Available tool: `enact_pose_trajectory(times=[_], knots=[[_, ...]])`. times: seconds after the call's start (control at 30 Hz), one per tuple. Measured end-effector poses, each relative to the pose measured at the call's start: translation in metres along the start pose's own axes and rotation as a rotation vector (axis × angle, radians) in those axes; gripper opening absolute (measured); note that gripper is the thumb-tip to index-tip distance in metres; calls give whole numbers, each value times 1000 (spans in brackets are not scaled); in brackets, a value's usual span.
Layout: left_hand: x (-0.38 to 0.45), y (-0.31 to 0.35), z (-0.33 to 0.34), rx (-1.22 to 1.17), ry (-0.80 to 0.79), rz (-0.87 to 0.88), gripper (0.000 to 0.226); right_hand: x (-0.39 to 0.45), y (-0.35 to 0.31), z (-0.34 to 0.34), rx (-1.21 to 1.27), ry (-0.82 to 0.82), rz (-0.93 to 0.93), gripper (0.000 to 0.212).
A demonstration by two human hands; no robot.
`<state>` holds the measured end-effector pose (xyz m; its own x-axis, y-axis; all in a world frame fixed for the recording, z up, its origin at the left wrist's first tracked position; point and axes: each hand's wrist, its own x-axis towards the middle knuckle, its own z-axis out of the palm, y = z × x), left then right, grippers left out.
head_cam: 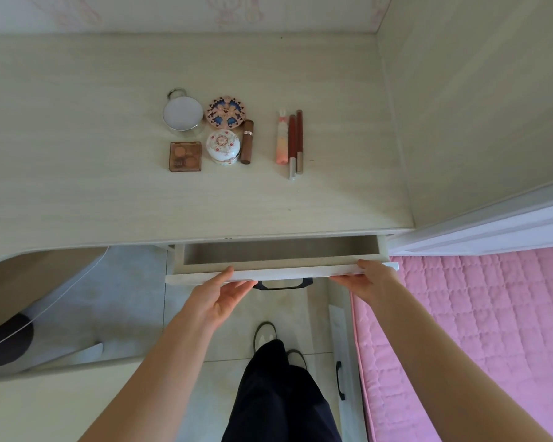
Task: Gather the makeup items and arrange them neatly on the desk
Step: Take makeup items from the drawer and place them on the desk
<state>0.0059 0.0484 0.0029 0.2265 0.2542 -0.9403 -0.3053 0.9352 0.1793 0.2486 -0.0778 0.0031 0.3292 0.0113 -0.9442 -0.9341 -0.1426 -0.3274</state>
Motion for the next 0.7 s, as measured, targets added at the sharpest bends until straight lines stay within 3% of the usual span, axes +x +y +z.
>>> enact_pose_trajectory(times=[0.27, 0.43, 0.7], knots=[[10, 24, 21, 64, -63, 25, 37, -2, -21, 23, -51, -9, -71, 33], [13, 33, 33, 58, -72, 52, 16, 4, -29, 28, -65, 50, -79, 35], [19, 31, 38, -1, -88, 104, 20, 7, -32, 44, 10, 5, -56, 35]])
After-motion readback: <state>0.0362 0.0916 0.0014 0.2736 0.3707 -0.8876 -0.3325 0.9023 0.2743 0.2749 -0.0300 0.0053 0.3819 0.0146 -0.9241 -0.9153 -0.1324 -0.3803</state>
